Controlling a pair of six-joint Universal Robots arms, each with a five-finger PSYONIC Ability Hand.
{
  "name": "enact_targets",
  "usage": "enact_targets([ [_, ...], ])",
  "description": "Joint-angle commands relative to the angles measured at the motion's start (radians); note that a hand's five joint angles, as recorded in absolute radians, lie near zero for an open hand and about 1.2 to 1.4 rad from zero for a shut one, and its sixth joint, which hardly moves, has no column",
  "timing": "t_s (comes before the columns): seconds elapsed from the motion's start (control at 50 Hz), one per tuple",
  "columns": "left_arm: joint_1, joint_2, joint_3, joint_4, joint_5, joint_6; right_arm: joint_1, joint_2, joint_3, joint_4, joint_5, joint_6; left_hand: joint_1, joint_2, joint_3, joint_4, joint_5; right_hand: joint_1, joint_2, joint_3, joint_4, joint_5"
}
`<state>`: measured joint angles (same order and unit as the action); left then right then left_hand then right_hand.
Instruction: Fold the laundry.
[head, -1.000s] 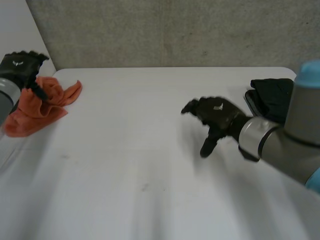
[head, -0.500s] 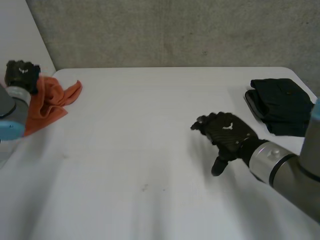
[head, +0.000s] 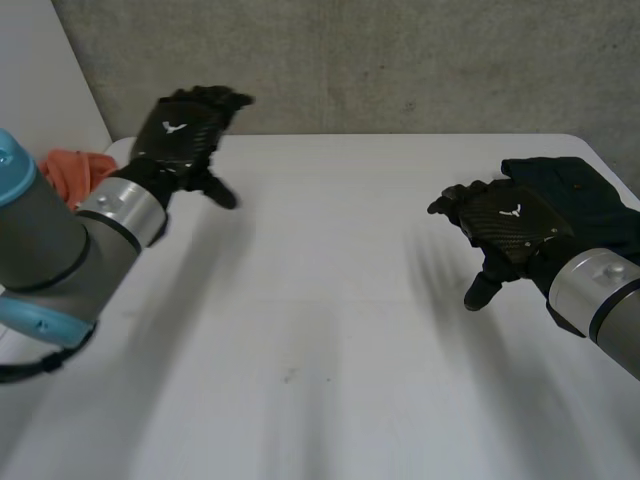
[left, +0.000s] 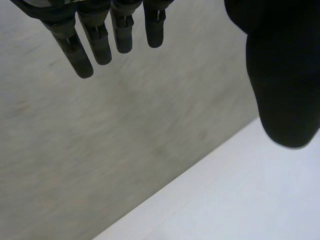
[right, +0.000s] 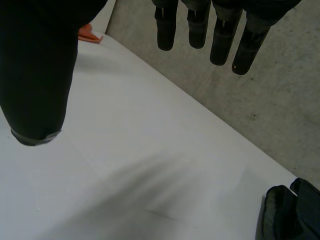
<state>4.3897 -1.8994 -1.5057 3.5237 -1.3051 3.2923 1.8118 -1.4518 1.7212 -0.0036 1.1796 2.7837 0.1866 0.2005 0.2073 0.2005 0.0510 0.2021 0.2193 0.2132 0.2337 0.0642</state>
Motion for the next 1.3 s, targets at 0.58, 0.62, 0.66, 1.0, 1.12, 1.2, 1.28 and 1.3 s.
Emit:
enact_targets([
  [0.58,0.479,-0.803,0.777,-0.164,-0.036,0.627,0.004,0.039,0.015,-0.024,0.002,-0.013,0.240,0.226,0.220,0.226,0.201,-0.028,-0.045,-0.039,-0.059,-0.064],
  [0.62,0.467,-0.797,0.777,-0.178,-0.040,0.626,0.004,0.039,0.014,-0.022,0.002,-0.013,0.876,0.862,0.855,0.862,0.837,-0.028,-0.045,-0.039,-0.059,-0.064],
  [0.66,0.441,-0.767,0.754,-0.174,-0.052,0.619,0.003,0.039,0.012,-0.024,0.002,-0.013,1.208,1.195,1.188,1.195,1.170,-0.028,-0.045,-0.039,-0.059,-0.064],
  [1.0,0.051,-0.138,0.210,-0.057,-0.045,0.000,-0.038,0.021,-0.009,-0.022,0.005,-0.009,1.210,1.196,1.189,1.196,1.171,-0.028,-0.045,-0.039,-0.059,-0.064],
  [1.12,-0.157,0.025,0.000,-0.088,0.116,-0.329,-0.077,-0.013,-0.022,-0.022,0.006,-0.001,1.210,1.196,1.189,1.196,1.171,-0.028,-0.045,-0.039,-0.059,-0.064],
  [1.2,-0.261,0.036,-0.073,-0.089,0.190,-0.382,-0.086,-0.018,-0.023,-0.021,0.006,-0.003,0.056,0.043,0.036,0.043,0.018,-0.028,-0.045,-0.039,-0.059,-0.064],
  [1.28,-0.279,0.016,-0.080,-0.094,0.172,-0.326,-0.086,-0.019,-0.023,-0.021,0.005,-0.003,-0.012,-0.026,-0.033,-0.026,-0.051,-0.028,-0.045,-0.039,-0.059,-0.064],
  [1.3,-0.279,0.016,-0.079,-0.097,0.165,-0.312,-0.086,-0.019,-0.023,-0.021,0.005,-0.003,-0.011,-0.025,-0.032,-0.025,-0.050,-0.028,-0.045,-0.039,-0.059,-0.064],
])
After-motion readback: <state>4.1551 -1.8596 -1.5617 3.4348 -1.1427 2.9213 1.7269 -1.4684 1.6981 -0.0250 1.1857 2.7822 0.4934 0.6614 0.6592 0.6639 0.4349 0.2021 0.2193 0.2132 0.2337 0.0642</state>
